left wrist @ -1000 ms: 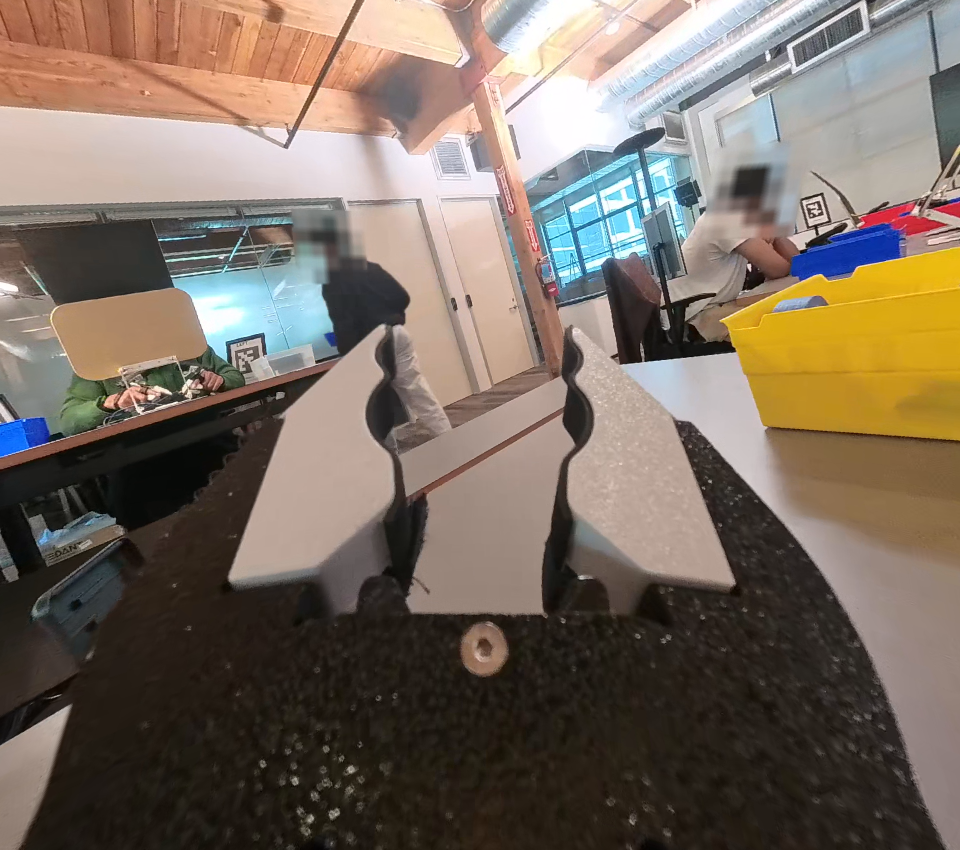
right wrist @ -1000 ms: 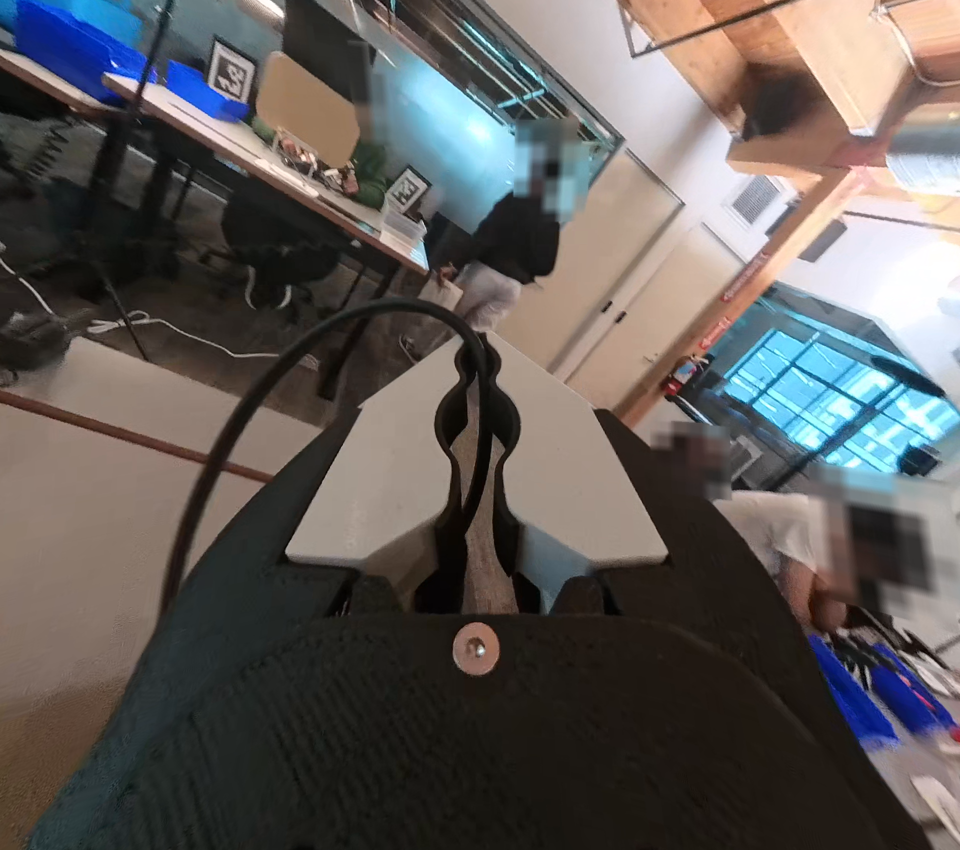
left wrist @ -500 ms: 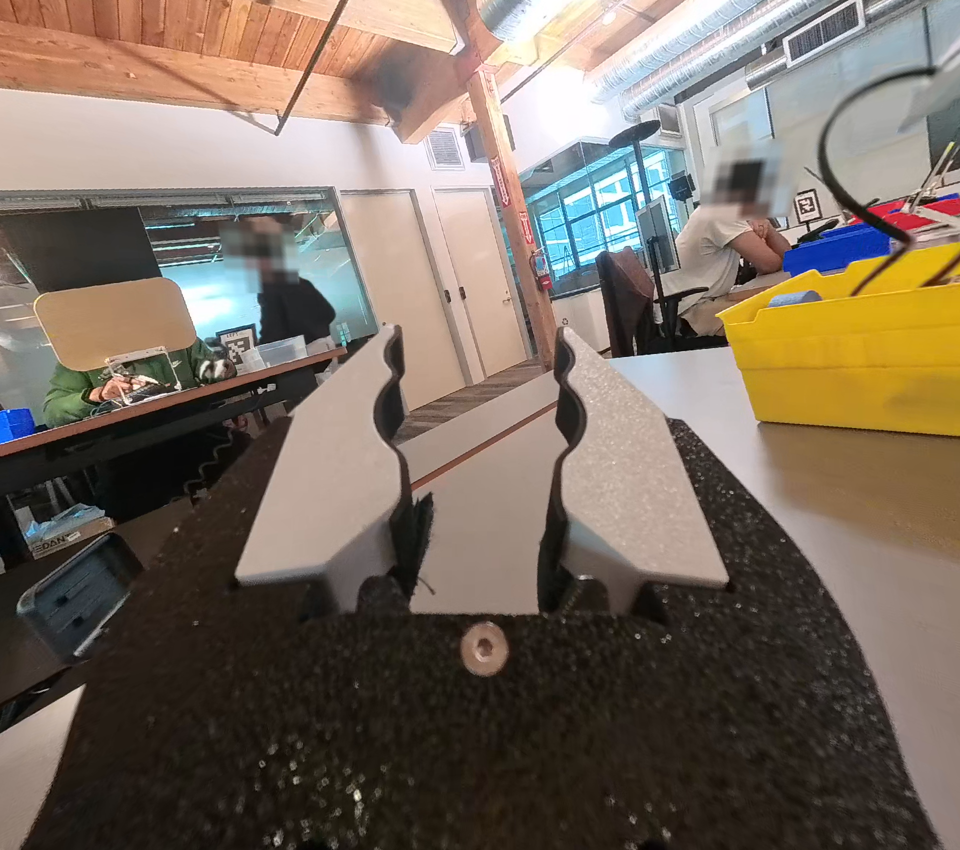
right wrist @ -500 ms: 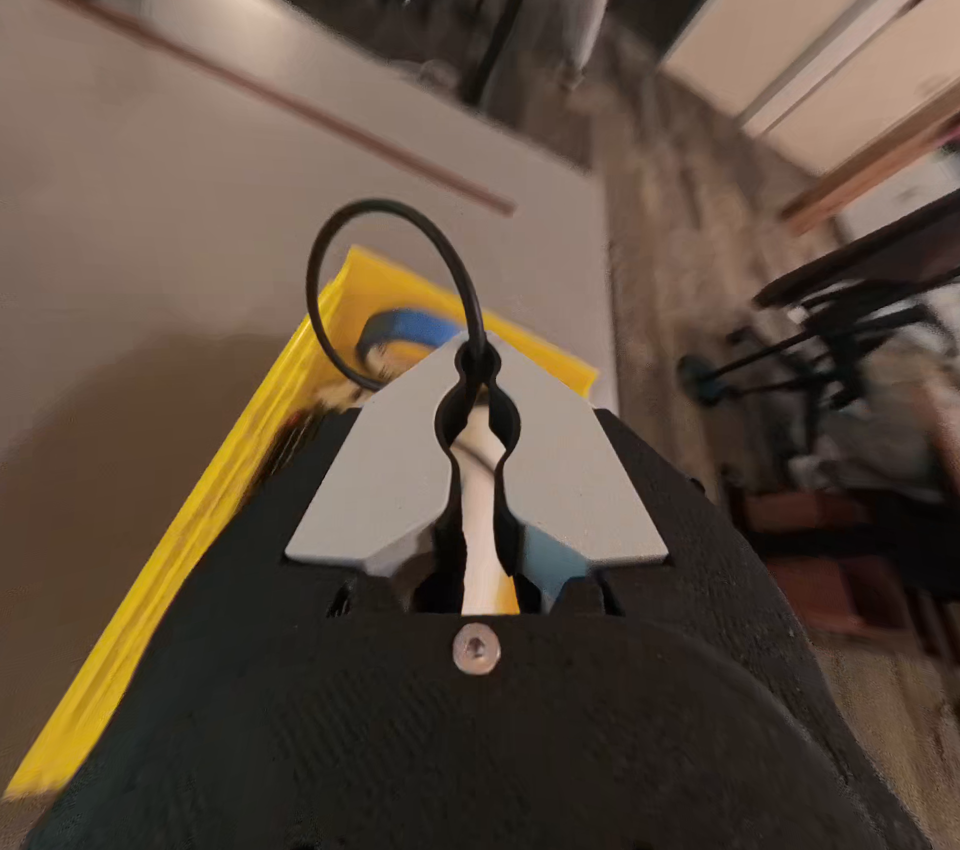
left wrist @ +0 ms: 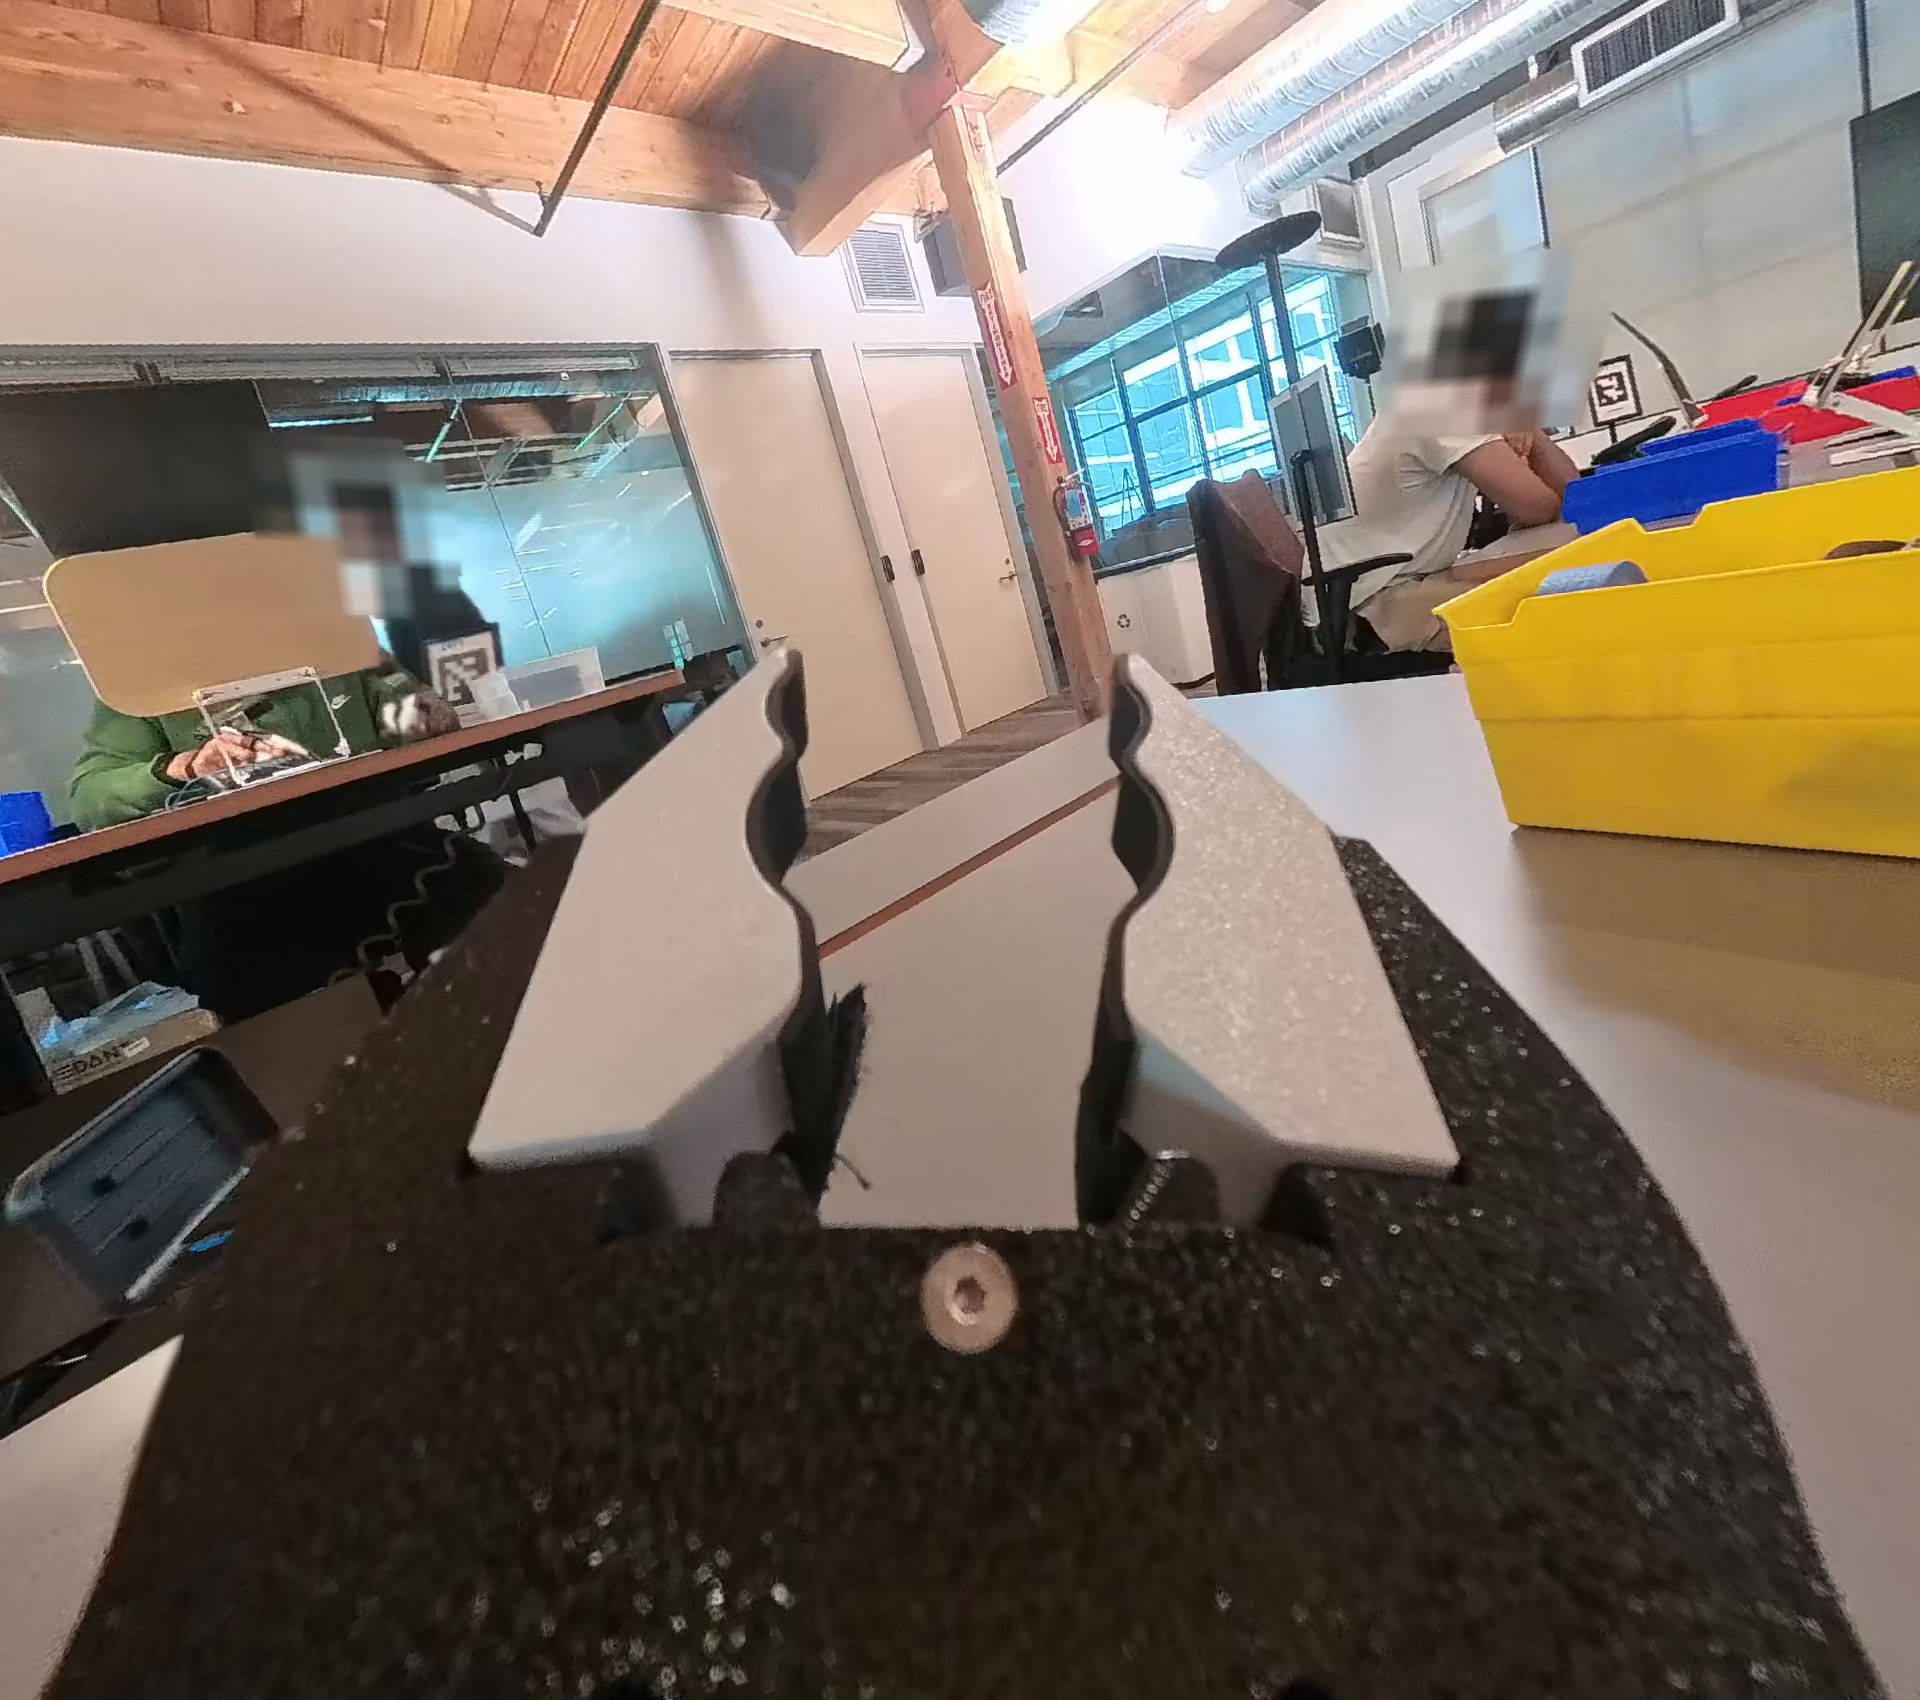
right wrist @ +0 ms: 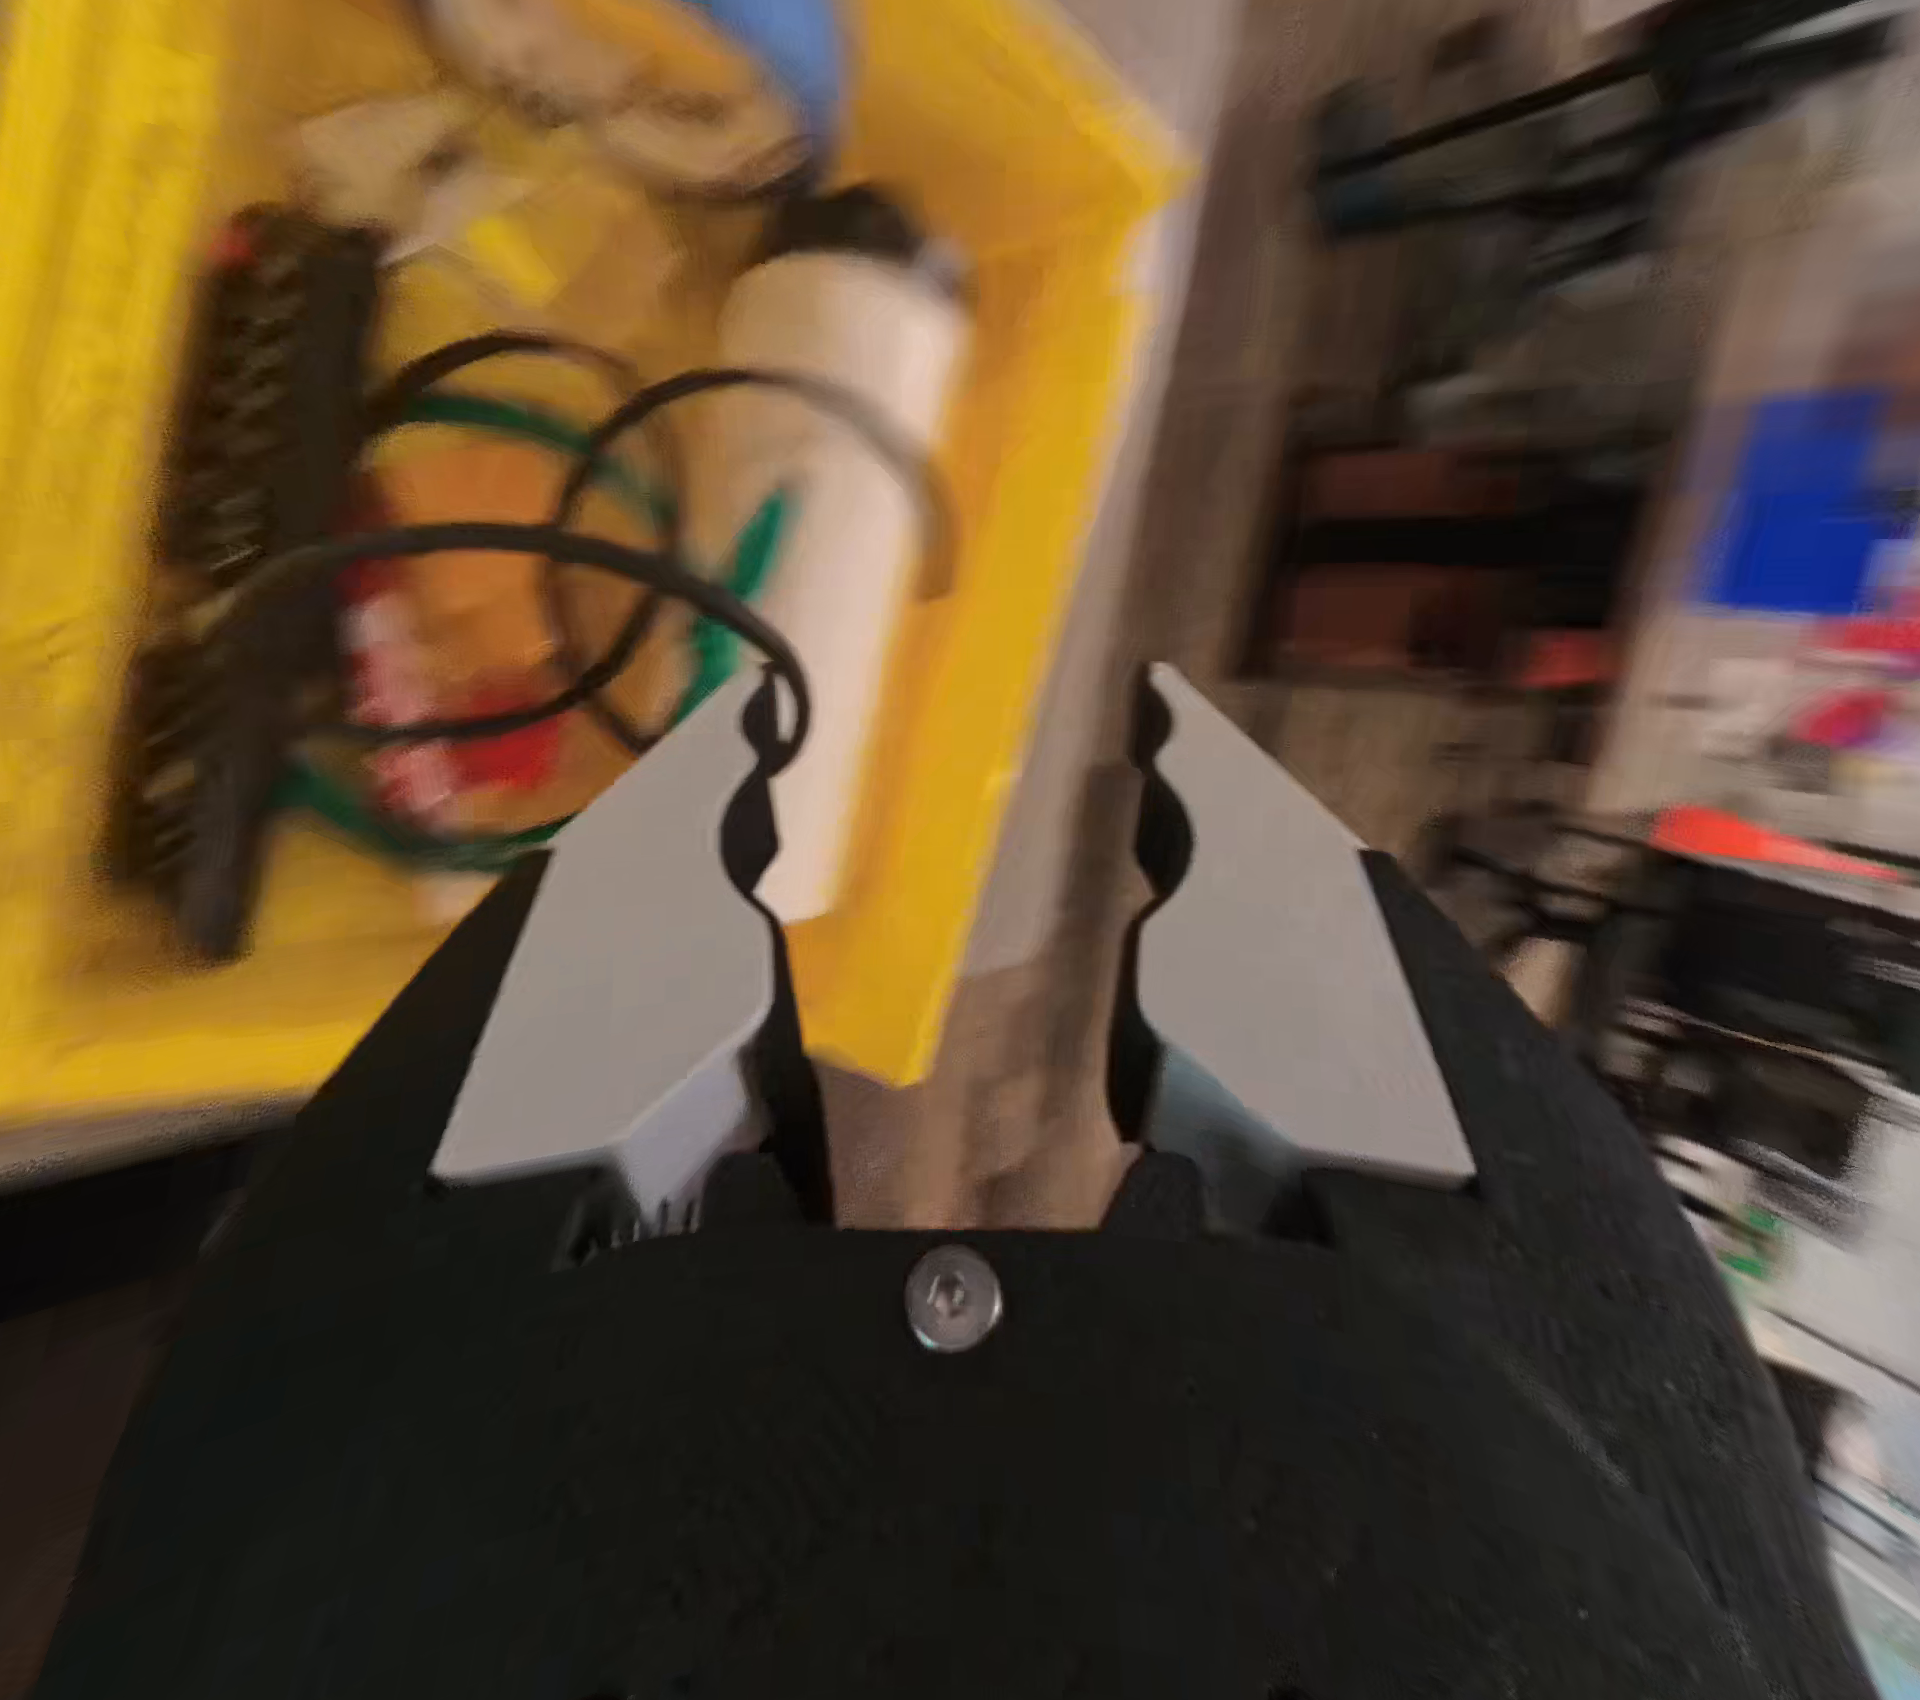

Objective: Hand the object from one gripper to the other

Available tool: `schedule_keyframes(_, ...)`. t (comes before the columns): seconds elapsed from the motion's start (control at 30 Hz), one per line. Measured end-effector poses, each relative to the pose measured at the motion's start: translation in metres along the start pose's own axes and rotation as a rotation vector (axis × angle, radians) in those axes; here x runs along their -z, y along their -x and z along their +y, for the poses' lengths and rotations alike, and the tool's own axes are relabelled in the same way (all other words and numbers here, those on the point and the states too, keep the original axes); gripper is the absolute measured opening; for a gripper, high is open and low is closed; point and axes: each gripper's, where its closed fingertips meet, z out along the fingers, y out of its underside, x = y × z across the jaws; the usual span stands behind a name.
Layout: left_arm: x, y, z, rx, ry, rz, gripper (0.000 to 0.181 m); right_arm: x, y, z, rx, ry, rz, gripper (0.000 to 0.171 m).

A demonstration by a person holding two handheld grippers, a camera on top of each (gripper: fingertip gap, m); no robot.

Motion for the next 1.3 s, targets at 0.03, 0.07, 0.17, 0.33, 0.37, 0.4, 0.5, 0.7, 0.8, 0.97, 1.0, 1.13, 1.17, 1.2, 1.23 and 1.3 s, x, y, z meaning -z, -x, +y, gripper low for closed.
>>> schedule_keyframes(0.03,-0.001,-0.001,0.003,0.011,0.012,0.009,0.059,0.011,-0.020,-0.012,-0.023,-0.073,0.116,0.078)
schedule_keyframes(0.07,-0.003,-0.003,0.006,0.027,0.031,0.021,0.063,0.025,-0.032,-0.025,-0.075,-0.156,0.182,0.084)
schedule_keyframes(0.17,-0.006,-0.002,0.013,0.037,0.065,0.020,0.070,0.081,-0.043,-0.082,-0.245,-0.549,0.290,0.093)
schedule_keyframes(0.33,-0.007,0.000,0.018,0.022,0.098,-0.001,0.073,0.161,0.048,-0.180,-0.364,-1.203,0.079,0.077)
schedule_keyframes(0.37,-0.008,0.001,0.020,0.018,0.109,-0.009,0.073,0.158,0.070,-0.194,-0.392,-1.264,0.029,0.074)
schedule_keyframes(0.4,-0.008,0.003,0.023,0.016,0.126,-0.022,0.073,0.147,0.090,-0.206,-0.415,-1.294,0.000,0.073)
schedule_keyframes(0.5,-0.009,0.009,0.036,0.013,0.195,-0.057,0.073,0.088,0.144,-0.231,-0.473,-1.269,-0.028,0.073)
schedule_keyframes(0.7,-0.010,0.012,0.039,-0.005,0.215,-0.076,0.071,0.044,0.196,-0.233,-0.547,-1.372,0.006,0.069)
schedule_keyframes(0.8,-0.011,0.011,0.039,-0.025,0.223,-0.078,0.070,0.040,0.213,-0.243,-0.460,-1.364,-0.046,0.069)
schedule_keyframes(0.97,-0.010,0.009,0.034,-0.035,0.209,-0.081,0.066,0.045,0.219,-0.241,-0.441,-1.382,-0.064,0.068)
schedule_keyframes(1.0,-0.010,0.009,0.029,-0.026,0.185,-0.077,0.065,0.047,0.218,-0.240,-0.453,-1.392,-0.073,0.068)
schedule_keyframes(1.13,-0.010,0.009,0.015,-0.043,0.146,-0.083,0.065,0.045,0.211,-0.236,-0.522,-1.404,-0.110,0.067)
schedule_keyframes(1.17,-0.010,0.008,0.006,-0.054,0.131,-0.083,0.065,0.046,0.210,-0.235,-0.533,-1.413,-0.122,0.066)
schedule_keyframes(1.2,-0.011,0.006,-0.007,-0.068,0.107,-0.080,0.066,0.047,0.209,-0.234,-0.541,-1.422,-0.132,0.066)
schedule_keyframes(1.23,-0.012,0.003,-0.023,-0.083,0.082,-0.075,0.066,0.048,0.208,-0.233,-0.546,-1.430,-0.139,0.066)
schedule_keyframes(1.3,-0.011,0.002,-0.059,-0.086,0.058,-0.079,0.066,0.049,0.209,-0.234,-0.539,-1.440,-0.151,0.065)
